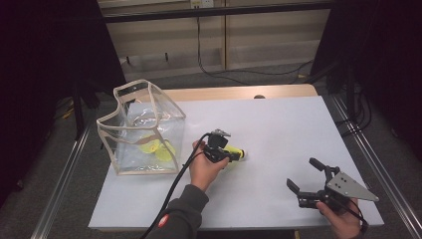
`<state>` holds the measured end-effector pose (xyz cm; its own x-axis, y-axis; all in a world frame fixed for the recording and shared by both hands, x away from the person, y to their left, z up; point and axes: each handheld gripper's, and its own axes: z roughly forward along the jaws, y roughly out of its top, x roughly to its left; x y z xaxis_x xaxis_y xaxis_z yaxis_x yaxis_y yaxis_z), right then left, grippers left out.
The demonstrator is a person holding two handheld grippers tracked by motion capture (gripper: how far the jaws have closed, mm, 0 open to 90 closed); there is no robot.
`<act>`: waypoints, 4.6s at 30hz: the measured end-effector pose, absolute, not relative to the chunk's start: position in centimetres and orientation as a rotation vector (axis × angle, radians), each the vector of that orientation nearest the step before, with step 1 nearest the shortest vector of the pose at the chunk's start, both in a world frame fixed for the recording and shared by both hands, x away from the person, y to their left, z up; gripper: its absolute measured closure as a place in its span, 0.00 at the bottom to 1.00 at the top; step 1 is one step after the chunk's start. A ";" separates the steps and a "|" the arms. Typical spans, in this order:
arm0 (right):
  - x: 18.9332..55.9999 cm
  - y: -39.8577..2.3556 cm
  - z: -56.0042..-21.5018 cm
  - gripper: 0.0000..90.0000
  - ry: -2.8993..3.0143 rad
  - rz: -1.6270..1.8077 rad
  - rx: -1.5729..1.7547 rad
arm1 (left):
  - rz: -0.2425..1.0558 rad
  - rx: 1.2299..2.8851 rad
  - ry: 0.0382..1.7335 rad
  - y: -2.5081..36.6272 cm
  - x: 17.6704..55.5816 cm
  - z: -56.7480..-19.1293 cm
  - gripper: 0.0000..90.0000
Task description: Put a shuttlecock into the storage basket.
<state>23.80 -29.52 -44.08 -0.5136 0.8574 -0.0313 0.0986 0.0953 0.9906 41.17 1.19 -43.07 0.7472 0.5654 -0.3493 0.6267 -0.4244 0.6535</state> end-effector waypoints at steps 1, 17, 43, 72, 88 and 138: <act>23.8 -29.5 -44.1 0.02 1.724 1.477 0.947 | -0.097 2.129 0.891 1.3 41.2 -42.9 0.96; 23.8 -29.5 -44.1 0.02 1.724 1.477 0.947 | -0.098 2.158 0.916 3.0 41.3 -40.6 0.96; 23.8 -29.4 -44.0 0.02 1.726 1.477 0.940 | -0.105 2.181 0.932 4.5 41.4 -37.6 0.96; 23.7 -29.4 -44.0 0.02 1.725 1.480 0.946 | -0.086 2.212 0.925 5.7 41.8 -34.5 0.96; 23.7 -29.4 -44.0 0.02 1.727 1.477 0.942 | -0.074 2.195 0.930 6.6 42.1 -32.8 0.96; 23.7 -29.4 -44.0 0.02 1.726 1.479 0.943 | -0.034 2.210 0.947 8.1 42.8 -27.4 0.96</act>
